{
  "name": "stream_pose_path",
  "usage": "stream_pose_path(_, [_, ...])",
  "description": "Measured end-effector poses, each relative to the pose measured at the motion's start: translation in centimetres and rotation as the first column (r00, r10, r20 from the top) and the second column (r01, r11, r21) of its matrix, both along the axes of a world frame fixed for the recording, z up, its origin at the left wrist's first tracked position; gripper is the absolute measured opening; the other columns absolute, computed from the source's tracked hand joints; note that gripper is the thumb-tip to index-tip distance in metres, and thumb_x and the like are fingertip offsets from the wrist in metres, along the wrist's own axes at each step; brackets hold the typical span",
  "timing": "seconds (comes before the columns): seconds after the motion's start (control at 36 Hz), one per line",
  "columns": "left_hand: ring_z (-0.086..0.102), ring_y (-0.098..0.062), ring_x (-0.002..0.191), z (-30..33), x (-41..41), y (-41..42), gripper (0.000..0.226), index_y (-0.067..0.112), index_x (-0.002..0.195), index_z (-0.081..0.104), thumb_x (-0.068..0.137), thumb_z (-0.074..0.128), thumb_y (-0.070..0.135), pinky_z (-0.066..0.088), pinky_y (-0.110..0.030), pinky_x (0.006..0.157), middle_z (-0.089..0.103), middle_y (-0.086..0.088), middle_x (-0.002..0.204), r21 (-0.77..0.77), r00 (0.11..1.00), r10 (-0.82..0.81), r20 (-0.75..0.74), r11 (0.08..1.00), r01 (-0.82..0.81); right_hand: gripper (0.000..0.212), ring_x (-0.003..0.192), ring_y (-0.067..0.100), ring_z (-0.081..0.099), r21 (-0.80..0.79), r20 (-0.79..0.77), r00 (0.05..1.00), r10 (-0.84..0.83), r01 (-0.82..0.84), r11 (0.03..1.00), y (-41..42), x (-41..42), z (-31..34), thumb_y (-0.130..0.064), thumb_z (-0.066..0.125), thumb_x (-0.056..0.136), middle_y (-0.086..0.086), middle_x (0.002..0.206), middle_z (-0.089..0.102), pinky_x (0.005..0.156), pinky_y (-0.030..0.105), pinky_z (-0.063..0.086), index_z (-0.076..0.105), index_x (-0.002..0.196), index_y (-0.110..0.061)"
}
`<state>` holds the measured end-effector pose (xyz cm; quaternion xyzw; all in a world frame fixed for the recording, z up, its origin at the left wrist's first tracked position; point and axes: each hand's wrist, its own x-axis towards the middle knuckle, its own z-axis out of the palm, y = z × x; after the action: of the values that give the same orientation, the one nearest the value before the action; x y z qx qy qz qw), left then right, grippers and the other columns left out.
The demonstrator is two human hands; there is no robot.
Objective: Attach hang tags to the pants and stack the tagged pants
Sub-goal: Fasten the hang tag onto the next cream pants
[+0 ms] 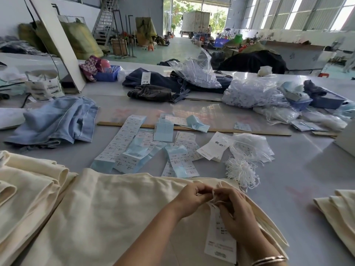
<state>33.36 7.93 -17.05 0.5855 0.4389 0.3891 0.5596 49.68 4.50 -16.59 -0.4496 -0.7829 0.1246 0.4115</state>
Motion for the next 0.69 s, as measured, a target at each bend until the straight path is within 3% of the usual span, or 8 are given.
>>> stream_pose_path(0.08, [0.060, 0.008, 0.084, 0.1, 0.1, 0.0, 0.016, 0.005, 0.107, 0.067, 0.093, 0.059, 0.008, 0.046, -0.011, 0.082, 0.066, 0.004, 0.093, 0.015, 1.000, -0.013, -0.005, 1.000, 0.013, 0.056, 0.095, 0.019, 0.061, 0.019, 0.023, 1.000, 0.014, -0.014, 1.000, 0.1, 0.3, 0.0, 0.006, 0.065, 0.075, -0.016, 0.104, 0.057, 0.078, 0.038, 0.055, 0.051, 0.105, -0.040])
stream_pose_path(0.17, [0.060, 0.009, 0.082, 0.3, 0.1, 0.0, 0.013, 0.006, 0.103, 0.066, 0.094, 0.058, 0.007, 0.046, -0.011, 0.081, 0.065, 0.007, 0.089, 0.017, 1.000, -0.025, 0.018, 1.000, 0.025, 0.053, 0.096, 0.016, 0.061, 0.090, 0.054, 0.999, -0.006, 0.001, 0.996, 0.2, 0.2, -0.1, 0.016, 0.071, 0.069, -0.014, 0.105, 0.058, 0.079, 0.043, 0.054, 0.062, 0.099, -0.027])
stream_pose_path(0.39, [0.062, 0.012, 0.083, 0.7, 0.5, -0.1, 0.018, 0.015, 0.104, 0.066, 0.094, 0.057, 0.003, 0.045, -0.007, 0.078, 0.069, 0.025, 0.080, 0.059, 0.997, -0.063, 0.042, 0.996, 0.061, 0.033, 0.096, -0.002, 0.053, 0.123, 0.055, 0.998, -0.040, 0.033, 0.992, 0.7, 0.7, -0.7, 0.009, 0.077, 0.069, -0.011, 0.099, 0.060, 0.085, 0.008, 0.044, 0.067, 0.091, -0.014])
stream_pose_path(0.47, [0.062, 0.008, 0.081, 0.9, 0.7, 0.1, 0.020, 0.011, 0.109, 0.066, 0.091, 0.060, 0.002, 0.045, -0.008, 0.076, 0.067, 0.017, 0.085, 0.100, 0.998, -0.064, 0.010, 0.993, 0.063, 0.038, 0.089, -0.001, 0.057, 0.096, 0.014, 0.997, -0.079, 0.077, 0.992, 0.7, 0.5, -0.8, 0.010, 0.076, 0.070, -0.016, 0.096, 0.058, 0.081, 0.011, 0.047, 0.064, 0.094, -0.017])
stream_pose_path(0.58, [0.061, -0.011, 0.085, 0.7, 0.7, 0.4, 0.016, 0.009, 0.103, 0.070, 0.088, 0.066, 0.005, 0.045, -0.014, 0.073, 0.065, 0.007, 0.087, 0.132, 0.996, -0.041, -0.074, 0.990, 0.050, 0.056, 0.086, 0.002, 0.061, -0.006, -0.096, 0.985, -0.142, 0.142, 0.990, 0.5, 0.1, -1.0, 0.008, 0.070, 0.076, -0.015, 0.088, 0.059, 0.073, 0.009, 0.047, 0.047, 0.094, -0.040])
stream_pose_path(0.69, [0.061, -0.011, 0.082, 0.2, 0.5, 0.6, 0.012, 0.006, 0.097, 0.071, 0.086, 0.070, 0.009, 0.045, -0.016, 0.071, 0.065, 0.007, 0.085, 0.164, 0.991, -0.005, -0.133, 0.986, 0.027, 0.049, 0.081, 0.004, 0.061, -0.023, -0.100, 0.983, -0.152, 0.151, 0.988, 0.5, -0.2, -1.2, 0.004, 0.067, 0.081, -0.014, 0.086, 0.059, 0.067, 0.017, 0.049, 0.045, 0.093, -0.038])
